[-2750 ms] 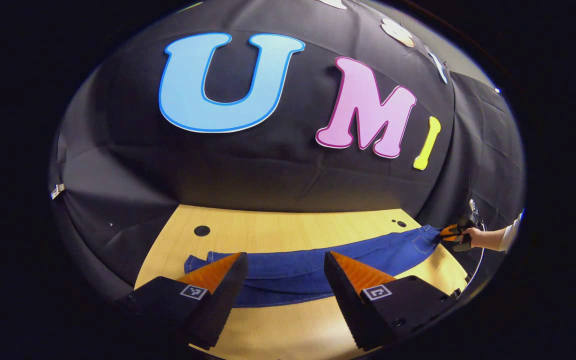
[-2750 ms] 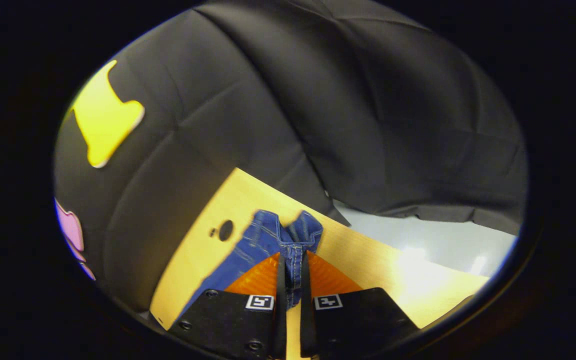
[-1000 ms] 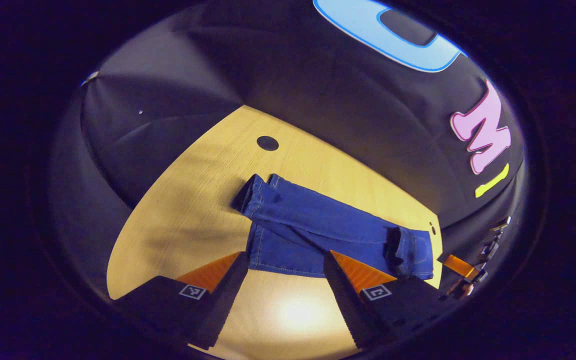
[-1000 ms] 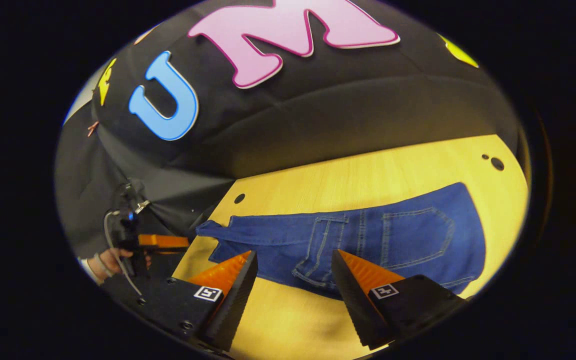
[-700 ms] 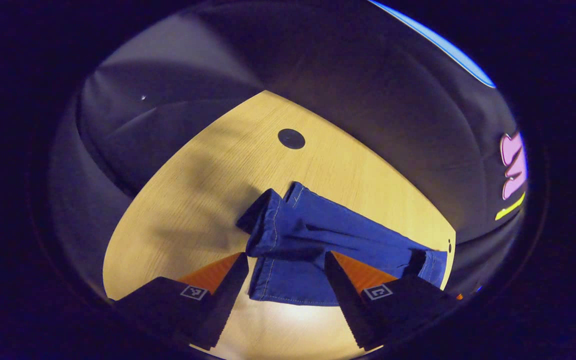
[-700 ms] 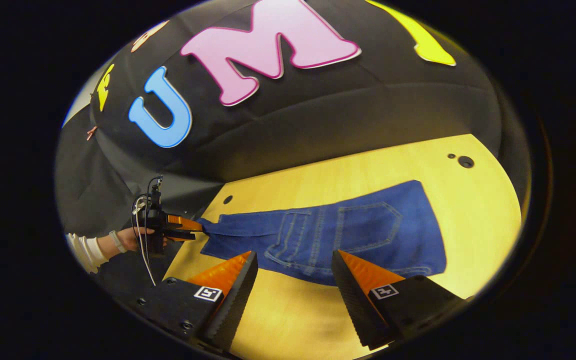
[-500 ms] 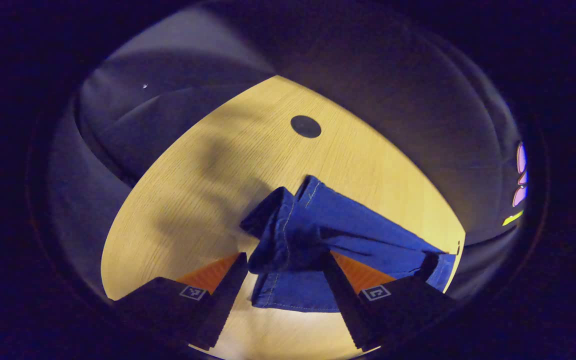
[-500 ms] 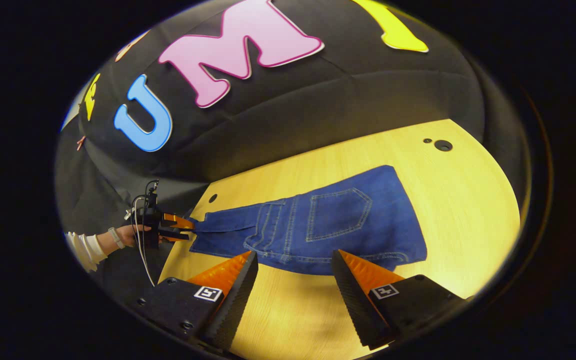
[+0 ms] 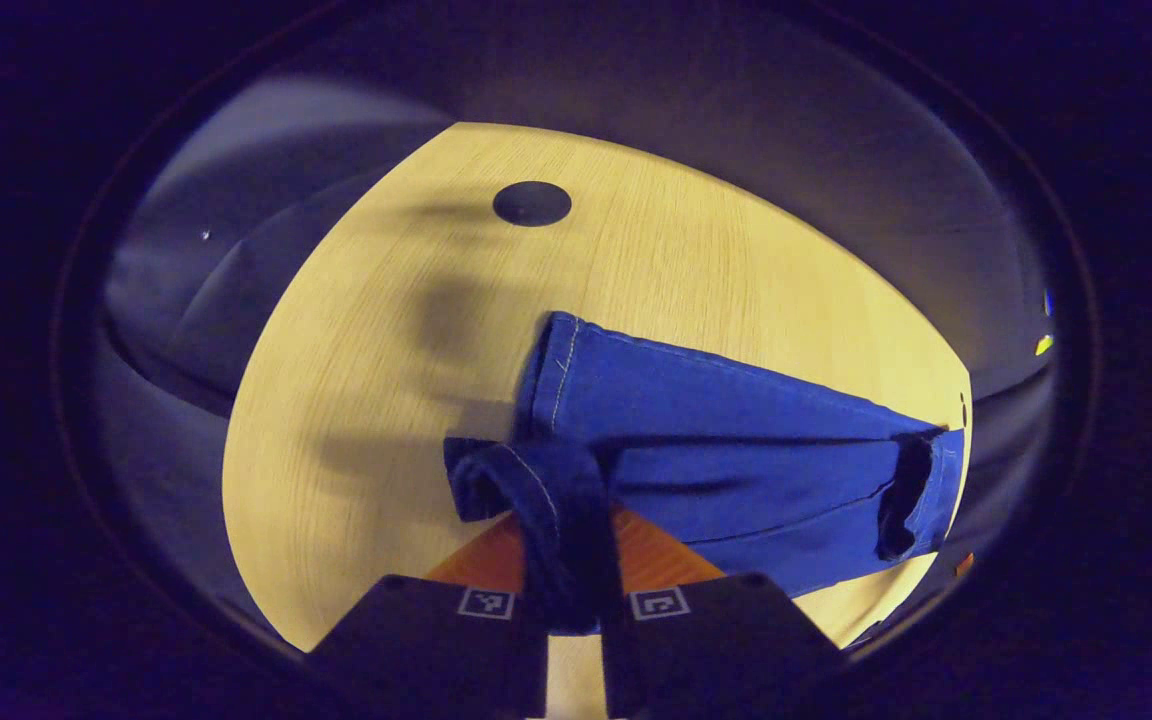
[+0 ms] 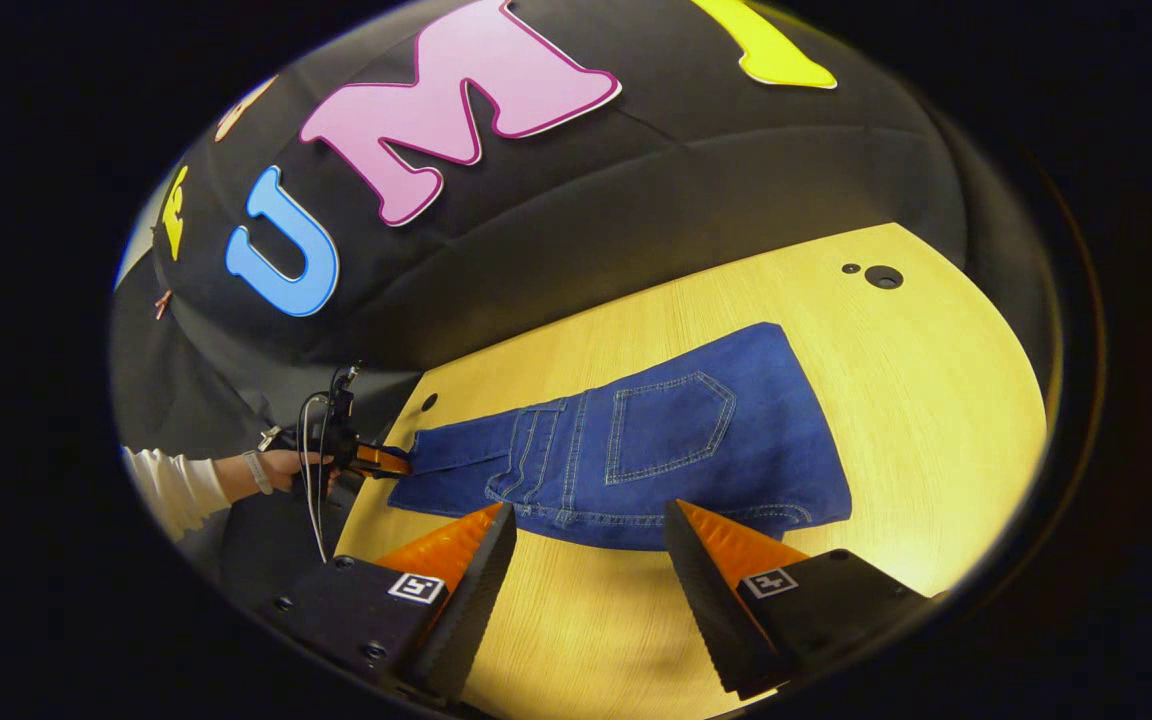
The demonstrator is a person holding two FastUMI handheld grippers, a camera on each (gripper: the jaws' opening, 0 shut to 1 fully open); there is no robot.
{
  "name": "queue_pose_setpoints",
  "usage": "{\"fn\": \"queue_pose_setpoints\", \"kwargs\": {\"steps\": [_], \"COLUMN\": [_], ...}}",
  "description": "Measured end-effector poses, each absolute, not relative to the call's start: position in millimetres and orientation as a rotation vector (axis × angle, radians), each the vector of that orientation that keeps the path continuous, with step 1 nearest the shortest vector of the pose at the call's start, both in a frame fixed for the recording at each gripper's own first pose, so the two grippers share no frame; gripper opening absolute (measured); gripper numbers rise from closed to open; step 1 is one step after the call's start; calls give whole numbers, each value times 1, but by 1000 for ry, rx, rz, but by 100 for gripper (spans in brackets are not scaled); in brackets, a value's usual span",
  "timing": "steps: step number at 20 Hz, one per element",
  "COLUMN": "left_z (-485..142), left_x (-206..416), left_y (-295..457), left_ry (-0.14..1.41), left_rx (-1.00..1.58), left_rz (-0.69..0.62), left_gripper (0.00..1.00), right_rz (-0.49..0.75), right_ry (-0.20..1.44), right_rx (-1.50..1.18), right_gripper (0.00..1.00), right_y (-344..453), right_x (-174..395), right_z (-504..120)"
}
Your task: Grasp the waist and the cuffs of the jeans and fold them to make the two legs overlap; first hold the waist and fold one-third of the jeans toward the cuffs, then hold the cuffs and fold the remaining one-third in the same direction to finish folding.
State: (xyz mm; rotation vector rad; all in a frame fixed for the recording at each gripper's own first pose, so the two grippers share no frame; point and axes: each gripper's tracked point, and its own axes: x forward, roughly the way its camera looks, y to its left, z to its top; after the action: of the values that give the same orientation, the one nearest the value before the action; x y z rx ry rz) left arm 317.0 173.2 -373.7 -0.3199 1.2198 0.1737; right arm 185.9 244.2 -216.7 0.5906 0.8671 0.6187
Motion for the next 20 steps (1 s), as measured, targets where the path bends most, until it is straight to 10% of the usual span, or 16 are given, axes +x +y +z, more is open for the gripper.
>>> {"fn": "queue_pose_setpoints", "kwargs": {"steps": [7,20], "left_z": [-345,-139], "left_x": [304,339], "left_y": [162,-91], "left_ry": [1220,987], "left_rx": [-426,-301], "left_rz": [205,-265], "left_gripper": [14,13], "right_rz": [626,600], "right_ry": [862,752], "right_rx": [595,602], "right_gripper": [91,92], "right_y": [239,194], "right_x": [189,182], "right_z": [-215,-177]}}
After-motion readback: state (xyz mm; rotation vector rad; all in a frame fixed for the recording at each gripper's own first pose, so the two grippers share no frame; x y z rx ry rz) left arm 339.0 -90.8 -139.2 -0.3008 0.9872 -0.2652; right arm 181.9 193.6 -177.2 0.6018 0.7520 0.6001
